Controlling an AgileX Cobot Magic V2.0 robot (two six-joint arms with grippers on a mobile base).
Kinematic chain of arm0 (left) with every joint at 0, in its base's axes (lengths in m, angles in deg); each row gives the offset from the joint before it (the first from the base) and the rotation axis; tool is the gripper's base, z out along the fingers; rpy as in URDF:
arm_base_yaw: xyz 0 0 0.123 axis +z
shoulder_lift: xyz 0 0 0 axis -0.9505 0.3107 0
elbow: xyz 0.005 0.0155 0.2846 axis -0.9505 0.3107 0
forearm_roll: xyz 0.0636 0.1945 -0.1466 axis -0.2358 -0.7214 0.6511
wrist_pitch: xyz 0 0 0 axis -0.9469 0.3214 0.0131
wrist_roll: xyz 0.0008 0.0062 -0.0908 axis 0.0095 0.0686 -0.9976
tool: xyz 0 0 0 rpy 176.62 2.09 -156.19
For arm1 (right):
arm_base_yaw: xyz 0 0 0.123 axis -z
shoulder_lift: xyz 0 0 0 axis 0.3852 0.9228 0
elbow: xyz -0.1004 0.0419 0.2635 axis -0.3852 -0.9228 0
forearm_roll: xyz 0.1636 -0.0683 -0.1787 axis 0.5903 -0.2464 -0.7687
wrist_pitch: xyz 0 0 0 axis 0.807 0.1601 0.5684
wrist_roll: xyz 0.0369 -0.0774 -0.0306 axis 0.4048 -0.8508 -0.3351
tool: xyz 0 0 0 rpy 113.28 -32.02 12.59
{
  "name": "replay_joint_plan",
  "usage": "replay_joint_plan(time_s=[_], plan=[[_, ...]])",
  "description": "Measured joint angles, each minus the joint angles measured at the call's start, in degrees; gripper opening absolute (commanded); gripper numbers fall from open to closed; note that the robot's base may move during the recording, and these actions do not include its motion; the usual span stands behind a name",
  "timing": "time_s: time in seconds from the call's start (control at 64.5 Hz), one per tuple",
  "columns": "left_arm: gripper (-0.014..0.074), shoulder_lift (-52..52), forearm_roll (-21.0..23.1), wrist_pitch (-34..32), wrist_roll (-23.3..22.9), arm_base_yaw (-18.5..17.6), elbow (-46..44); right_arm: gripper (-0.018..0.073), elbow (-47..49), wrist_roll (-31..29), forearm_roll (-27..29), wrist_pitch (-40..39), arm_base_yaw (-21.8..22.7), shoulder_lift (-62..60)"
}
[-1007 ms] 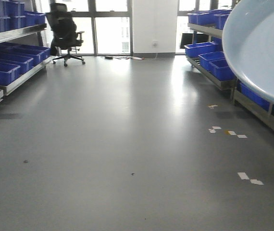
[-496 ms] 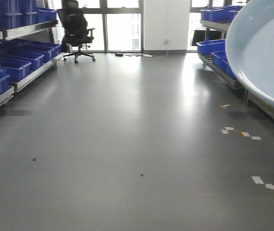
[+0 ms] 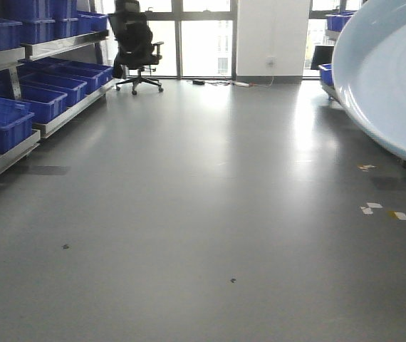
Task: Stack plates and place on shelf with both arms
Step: 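Drive the base away from the table holding the plates in the right gripper, then drive along the blue-bin racks carrying the plate stack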
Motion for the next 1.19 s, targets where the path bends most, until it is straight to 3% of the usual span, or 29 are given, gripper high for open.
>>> replay_joint_plan(time_s=[1.193], plan=[[0.0090, 0.0, 0.0, 0.0, 0.0, 0.0, 0.0, 0.0049, 0.0, 0.0, 0.0, 0.0, 0.0, 0.0]])
